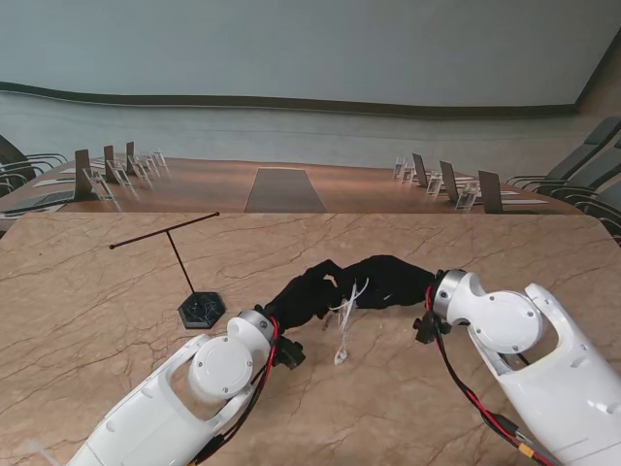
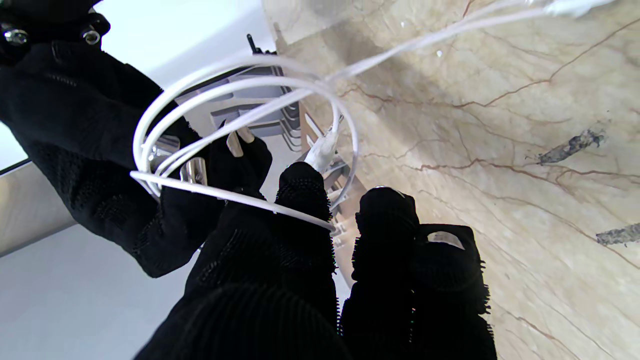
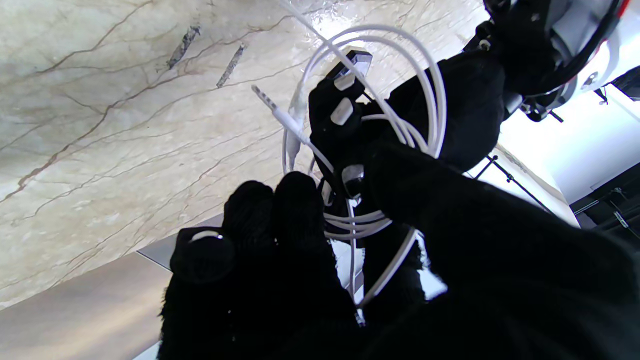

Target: Take the wired earphone off the rack, coil the cable and place them on the table

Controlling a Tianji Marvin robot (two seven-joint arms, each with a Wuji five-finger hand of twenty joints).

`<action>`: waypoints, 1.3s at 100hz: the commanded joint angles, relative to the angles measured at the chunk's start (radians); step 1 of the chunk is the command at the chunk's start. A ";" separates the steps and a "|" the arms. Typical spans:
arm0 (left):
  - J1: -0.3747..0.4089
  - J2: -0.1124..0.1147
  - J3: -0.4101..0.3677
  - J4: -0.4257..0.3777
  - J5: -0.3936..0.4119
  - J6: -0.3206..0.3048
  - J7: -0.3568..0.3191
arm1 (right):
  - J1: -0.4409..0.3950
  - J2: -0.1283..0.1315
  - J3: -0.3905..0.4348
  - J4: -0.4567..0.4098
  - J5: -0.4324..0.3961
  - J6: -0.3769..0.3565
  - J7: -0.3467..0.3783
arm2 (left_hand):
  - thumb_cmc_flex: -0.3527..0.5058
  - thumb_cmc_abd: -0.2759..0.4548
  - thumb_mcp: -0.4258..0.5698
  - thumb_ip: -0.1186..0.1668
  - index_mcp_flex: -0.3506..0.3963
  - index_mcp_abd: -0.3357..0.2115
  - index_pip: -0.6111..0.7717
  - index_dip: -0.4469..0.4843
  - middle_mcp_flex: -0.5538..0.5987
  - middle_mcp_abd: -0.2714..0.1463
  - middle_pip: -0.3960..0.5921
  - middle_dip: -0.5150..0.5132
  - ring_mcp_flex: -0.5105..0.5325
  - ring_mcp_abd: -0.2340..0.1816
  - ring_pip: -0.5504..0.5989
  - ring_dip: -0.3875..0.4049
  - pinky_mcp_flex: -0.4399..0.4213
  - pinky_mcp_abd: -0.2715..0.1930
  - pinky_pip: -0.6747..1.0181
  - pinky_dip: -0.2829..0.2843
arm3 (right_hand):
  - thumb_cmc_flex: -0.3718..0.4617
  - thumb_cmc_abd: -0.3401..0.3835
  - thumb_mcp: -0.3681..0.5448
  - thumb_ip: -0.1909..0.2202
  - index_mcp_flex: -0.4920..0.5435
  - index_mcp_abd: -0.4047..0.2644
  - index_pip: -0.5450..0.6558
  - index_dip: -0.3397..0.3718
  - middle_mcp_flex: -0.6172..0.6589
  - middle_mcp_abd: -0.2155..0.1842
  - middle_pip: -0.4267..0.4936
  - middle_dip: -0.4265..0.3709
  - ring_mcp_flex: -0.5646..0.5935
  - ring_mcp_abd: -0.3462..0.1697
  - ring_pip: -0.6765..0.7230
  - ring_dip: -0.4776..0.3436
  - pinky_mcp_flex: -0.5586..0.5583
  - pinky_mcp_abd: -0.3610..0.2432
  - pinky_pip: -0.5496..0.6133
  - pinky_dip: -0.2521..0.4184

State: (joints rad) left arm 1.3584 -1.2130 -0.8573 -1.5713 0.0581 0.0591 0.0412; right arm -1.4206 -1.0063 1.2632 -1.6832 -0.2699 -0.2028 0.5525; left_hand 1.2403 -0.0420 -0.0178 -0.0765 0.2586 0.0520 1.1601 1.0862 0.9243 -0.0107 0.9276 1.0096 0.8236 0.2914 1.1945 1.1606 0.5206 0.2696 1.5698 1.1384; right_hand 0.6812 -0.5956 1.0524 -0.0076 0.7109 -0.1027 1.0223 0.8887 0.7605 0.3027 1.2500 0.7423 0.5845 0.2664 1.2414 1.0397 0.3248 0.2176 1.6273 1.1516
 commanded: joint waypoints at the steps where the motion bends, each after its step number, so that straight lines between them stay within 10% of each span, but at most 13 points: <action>1: 0.005 0.003 0.001 -0.007 -0.002 0.009 -0.021 | 0.004 -0.004 0.002 -0.005 0.001 -0.004 -0.002 | 0.051 0.033 0.004 0.015 -0.029 -0.017 0.049 -0.013 -0.018 -0.033 0.025 -0.008 -0.013 -0.006 -0.006 -0.005 0.002 -0.020 0.064 -0.010 | 0.051 0.046 0.123 0.123 0.095 -0.202 0.203 0.043 0.029 0.096 0.027 0.009 0.043 0.097 0.081 -0.001 0.015 -0.064 0.006 0.006; 64: 0.009 0.018 -0.018 -0.002 -0.006 -0.042 -0.062 | -0.002 0.000 0.013 -0.016 -0.007 0.004 0.016 | -0.136 0.003 -0.007 0.031 0.105 -0.037 -0.162 -0.337 -0.114 0.092 -0.132 -0.026 -0.211 0.038 -0.113 -0.019 -0.212 -0.020 -0.109 0.039 | 0.052 0.051 0.115 0.134 0.093 -0.202 0.205 0.041 0.023 0.102 0.033 0.004 0.037 0.099 0.078 0.005 0.010 -0.062 0.005 0.007; 93: 0.015 0.016 -0.031 0.003 0.009 -0.062 -0.039 | -0.011 0.005 0.023 -0.025 -0.014 0.008 0.033 | -0.182 -0.005 -0.002 0.033 0.270 -0.076 -0.305 -0.366 -0.160 0.120 -0.154 -0.014 -0.272 0.048 -0.118 -0.010 -0.276 -0.026 -0.139 0.060 | 0.053 0.046 0.117 0.137 0.095 -0.199 0.206 0.041 0.013 0.104 0.034 0.004 0.031 0.099 0.074 0.004 0.002 -0.063 0.002 0.008; 130: 0.024 0.012 -0.046 0.009 0.022 -0.084 -0.007 | -0.028 0.008 0.039 -0.035 -0.027 0.019 0.046 | -0.196 0.005 0.000 0.032 0.256 -0.056 -0.328 -0.353 -0.159 0.117 -0.152 -0.007 -0.273 0.049 -0.111 -0.007 -0.280 -0.027 -0.141 0.077 | 0.042 0.038 0.129 0.143 0.096 -0.201 0.204 0.038 -0.028 0.104 0.044 0.003 0.001 0.092 0.066 0.010 -0.021 -0.075 -0.007 0.009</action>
State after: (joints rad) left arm 1.3736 -1.1967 -0.9026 -1.5621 0.0791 -0.0259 0.0325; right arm -1.4417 -0.9981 1.3023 -1.7100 -0.2919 -0.1868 0.5978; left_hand 1.0561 -0.0424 -0.0083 -0.0649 0.5138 0.0112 0.8554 0.7274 0.7905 0.1072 0.7816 0.9896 0.5610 0.3224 1.0698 1.1472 0.2430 0.2649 1.4270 1.1879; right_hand 0.6694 -0.5956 1.0543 0.0218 0.7109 -0.1046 1.0226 0.8887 0.7526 0.3070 1.2535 0.7427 0.5832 0.2673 1.2416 1.0397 0.3217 0.2192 1.6277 1.1516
